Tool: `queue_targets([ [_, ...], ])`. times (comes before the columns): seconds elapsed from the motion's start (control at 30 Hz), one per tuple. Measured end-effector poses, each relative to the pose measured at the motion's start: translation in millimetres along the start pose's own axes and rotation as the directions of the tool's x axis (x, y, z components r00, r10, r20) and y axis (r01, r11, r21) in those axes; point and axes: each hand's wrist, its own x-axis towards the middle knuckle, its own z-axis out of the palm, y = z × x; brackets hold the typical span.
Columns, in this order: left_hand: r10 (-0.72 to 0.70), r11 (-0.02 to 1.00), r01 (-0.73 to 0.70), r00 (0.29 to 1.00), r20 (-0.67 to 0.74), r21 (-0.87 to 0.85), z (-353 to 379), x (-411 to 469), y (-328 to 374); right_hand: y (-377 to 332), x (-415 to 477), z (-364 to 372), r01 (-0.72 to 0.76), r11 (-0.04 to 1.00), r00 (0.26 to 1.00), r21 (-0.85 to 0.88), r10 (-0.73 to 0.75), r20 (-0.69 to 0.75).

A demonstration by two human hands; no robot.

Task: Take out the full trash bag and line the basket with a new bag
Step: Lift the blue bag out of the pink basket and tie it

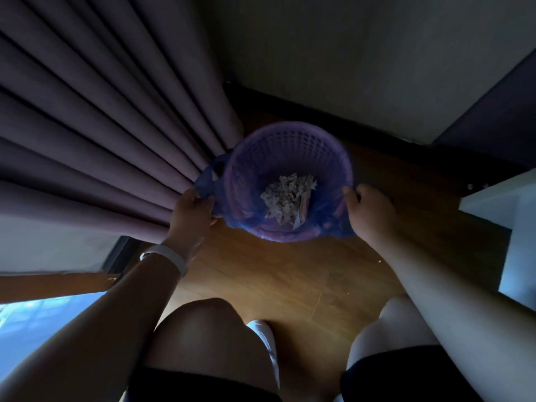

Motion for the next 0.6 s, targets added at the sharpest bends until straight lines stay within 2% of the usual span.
queue_targets([
  [0.17,0.001,0.998,-0.006,0.997,-0.073,-0.067,2.5,-10.4,10.0,-2.5,0.4,-9.9,0.047,0.998,0.997,-0.042,-0.045,0.062],
  [0.4,-0.027,0.963,-0.017,0.987,-0.157,-0.270,-3.8,-12.9,20.8,-1.1,-6.1,-33.5,0.108,0.994,0.994,0.021,-0.109,0.016],
  [0.53,-0.057,0.980,0.034,0.992,-0.116,-0.197,-2.8,-11.1,15.4,3.4,-12.4,-29.4,0.184,0.982,0.982,-0.031,-0.183,0.049],
  [0.6,-0.055,0.990,0.042,0.994,-0.090,-0.137,-2.0,-11.3,10.2,8.4,-16.4,-24.4,0.316,0.945,0.948,-0.088,-0.319,-0.019],
])
